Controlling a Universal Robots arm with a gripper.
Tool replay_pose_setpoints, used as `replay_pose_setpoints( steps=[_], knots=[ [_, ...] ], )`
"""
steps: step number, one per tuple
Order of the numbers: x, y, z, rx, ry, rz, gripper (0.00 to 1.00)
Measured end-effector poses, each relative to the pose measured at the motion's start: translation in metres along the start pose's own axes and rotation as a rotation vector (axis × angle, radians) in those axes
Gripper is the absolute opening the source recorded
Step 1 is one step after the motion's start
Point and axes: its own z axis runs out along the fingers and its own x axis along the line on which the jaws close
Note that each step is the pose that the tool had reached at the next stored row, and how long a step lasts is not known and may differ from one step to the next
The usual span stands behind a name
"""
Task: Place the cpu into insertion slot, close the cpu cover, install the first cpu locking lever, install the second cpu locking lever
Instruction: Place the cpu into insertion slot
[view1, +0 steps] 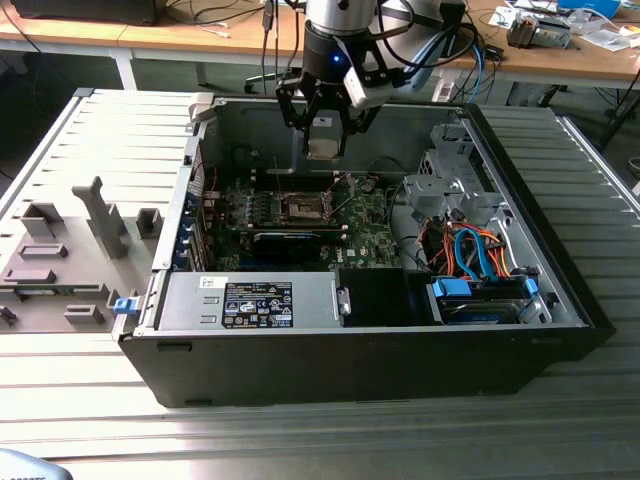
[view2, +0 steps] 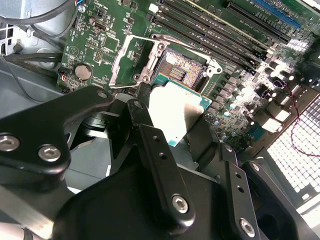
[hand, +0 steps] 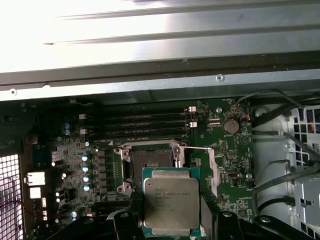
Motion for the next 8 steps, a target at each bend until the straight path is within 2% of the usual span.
replay_pose_setpoints(
  steps=[8],
  knots=[
    [0.0000,0.0000,0.0010,0.0000,-0.0001,0.003,0.55]
  ],
)
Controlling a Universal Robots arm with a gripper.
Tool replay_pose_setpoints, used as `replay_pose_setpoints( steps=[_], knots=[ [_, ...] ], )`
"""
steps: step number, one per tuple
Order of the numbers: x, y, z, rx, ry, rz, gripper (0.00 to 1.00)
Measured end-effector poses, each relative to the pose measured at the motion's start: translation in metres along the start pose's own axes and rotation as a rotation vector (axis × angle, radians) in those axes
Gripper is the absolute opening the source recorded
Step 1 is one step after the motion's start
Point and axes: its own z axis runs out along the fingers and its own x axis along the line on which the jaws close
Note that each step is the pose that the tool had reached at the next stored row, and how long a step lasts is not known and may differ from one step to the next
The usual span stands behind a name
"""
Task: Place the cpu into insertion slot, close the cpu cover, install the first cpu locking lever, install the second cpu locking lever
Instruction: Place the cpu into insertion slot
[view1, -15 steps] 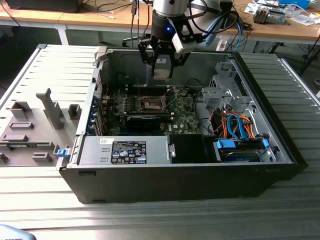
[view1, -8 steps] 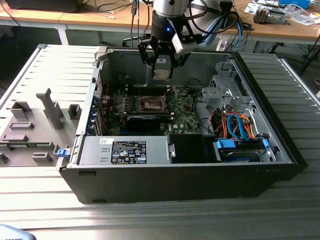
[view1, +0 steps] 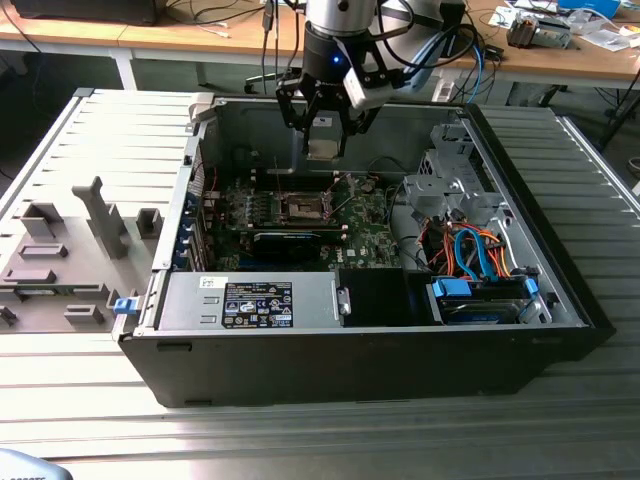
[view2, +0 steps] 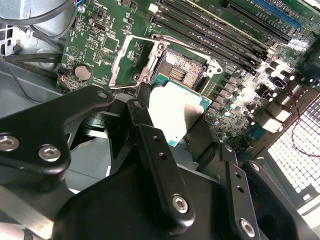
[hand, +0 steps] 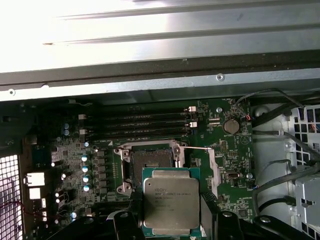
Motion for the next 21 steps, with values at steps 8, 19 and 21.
replay_pose_setpoints(
  steps=[8,19,21],
  knots=[
    [0.0000,-0.0001,0.0037,0.0008,-0.0001,0.009,0.55],
    [-0.0001,0.0000,0.0048,0.0006,-0.0001,0.012,0.55],
    [-0.0001,0.0000,0.0049,0.0006,-0.0002,0.014,0.55]
  ],
)
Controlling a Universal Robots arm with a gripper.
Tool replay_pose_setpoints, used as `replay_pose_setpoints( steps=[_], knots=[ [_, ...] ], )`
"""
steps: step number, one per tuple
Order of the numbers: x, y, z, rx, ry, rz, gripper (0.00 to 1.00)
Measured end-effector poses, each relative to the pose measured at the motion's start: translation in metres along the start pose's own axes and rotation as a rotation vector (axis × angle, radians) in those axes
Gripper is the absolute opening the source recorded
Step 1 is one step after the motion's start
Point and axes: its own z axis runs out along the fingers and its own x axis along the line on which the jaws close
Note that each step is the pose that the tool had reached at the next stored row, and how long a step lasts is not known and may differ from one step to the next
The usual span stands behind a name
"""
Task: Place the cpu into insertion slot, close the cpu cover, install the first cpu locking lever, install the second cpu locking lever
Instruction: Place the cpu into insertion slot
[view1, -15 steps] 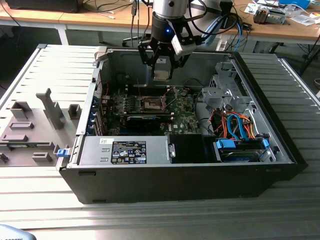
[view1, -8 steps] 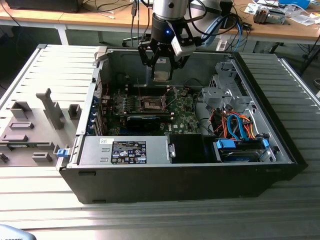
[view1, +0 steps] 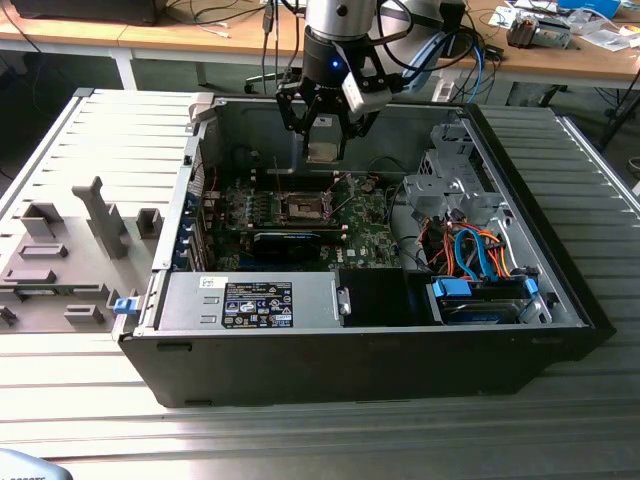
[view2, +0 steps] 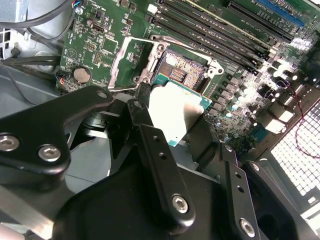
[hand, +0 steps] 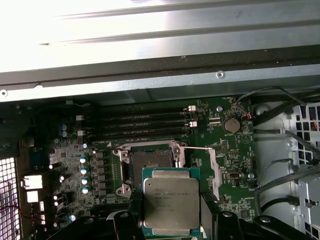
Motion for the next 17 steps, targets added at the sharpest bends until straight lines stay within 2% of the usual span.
replay_pose_setpoints(
  steps=[17],
  knots=[
    [0.0001,0.0000,0.0003,-0.0002,-0.0001,0.008,0.55]
  ],
)
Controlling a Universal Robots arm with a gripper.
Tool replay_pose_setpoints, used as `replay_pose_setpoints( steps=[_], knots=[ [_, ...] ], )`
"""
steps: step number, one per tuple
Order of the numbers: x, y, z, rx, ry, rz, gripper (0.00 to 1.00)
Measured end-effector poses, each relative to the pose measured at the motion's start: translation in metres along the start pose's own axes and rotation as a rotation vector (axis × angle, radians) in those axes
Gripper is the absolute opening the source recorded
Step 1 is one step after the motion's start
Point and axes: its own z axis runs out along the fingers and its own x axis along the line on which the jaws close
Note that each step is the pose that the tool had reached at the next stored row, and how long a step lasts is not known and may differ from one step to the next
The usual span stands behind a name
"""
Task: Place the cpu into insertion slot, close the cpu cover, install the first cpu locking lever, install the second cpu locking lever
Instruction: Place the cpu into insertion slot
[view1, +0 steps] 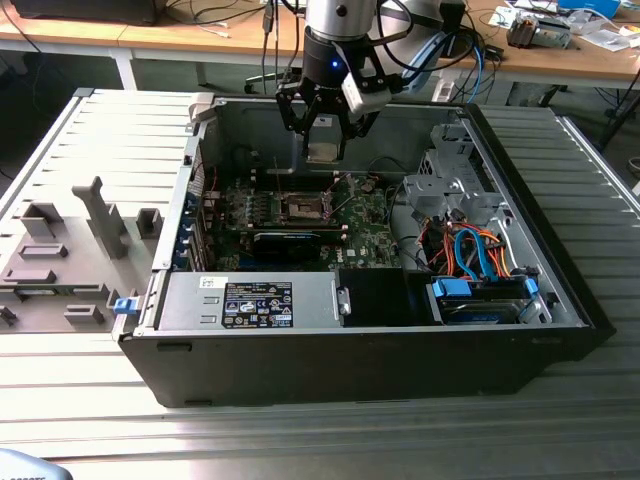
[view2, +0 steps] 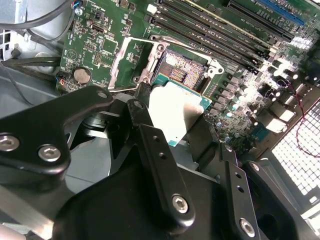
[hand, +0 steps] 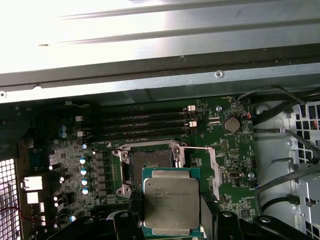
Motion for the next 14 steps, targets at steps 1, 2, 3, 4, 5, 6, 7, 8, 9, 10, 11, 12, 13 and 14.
replay_pose_setpoints(
  steps=[1,2,3,4,5,6,7,8,9,10,11,12,13,14],
  knots=[
    [0.0000,0.0000,0.0000,0.0000,0.0000,0.001,0.55],
    [0.0000,0.0000,0.0000,0.0000,0.0000,0.001,0.55],
    [0.0000,0.0000,0.0000,0.0000,0.0000,0.001,0.55],
    [0.0000,0.0000,0.0001,0.0000,0.0000,0.002,0.55],
    [0.0000,0.0000,0.0001,0.0000,0.0000,0.002,0.55],
    [0.0000,0.0000,0.0001,-0.0001,0.0000,0.003,0.55],
    [0.0000,0.0000,0.0001,0.0000,0.0000,0.003,0.55],
    [0.0000,0.0000,0.0001,-0.0001,0.0000,0.003,0.55],
    [0.0000,0.0000,0.0002,-0.0001,0.0000,0.004,0.55],
    [0.0000,0.0000,0.0001,0.0000,0.0000,0.004,0.55],
    [0.0000,0.0000,0.0002,-0.0001,0.0000,0.005,0.55],
    [0.0000,0.0000,0.0002,-0.0001,0.0000,0.006,0.55],
    [0.0000,0.0000,0.0002,-0.0001,0.0000,0.007,0.55],
    [0.0000,0.0000,0.0002,-0.0001,0.0000,0.007,0.55]
  ],
)
